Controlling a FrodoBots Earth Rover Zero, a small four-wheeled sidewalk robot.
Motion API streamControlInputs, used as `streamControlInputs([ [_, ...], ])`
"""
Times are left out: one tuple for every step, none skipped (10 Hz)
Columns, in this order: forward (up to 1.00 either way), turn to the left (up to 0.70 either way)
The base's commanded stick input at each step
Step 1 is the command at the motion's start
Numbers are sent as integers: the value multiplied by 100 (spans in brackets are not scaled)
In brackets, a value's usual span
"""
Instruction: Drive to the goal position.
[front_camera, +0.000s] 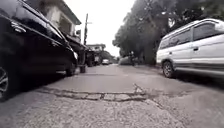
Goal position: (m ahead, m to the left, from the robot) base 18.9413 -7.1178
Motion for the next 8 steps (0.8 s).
streamControlInputs([
  [85,24],
  [85,10],
  [83,0],
  [76,0],
  [67,0],
  [50,0],
  [50,5],
  [50,27],
])
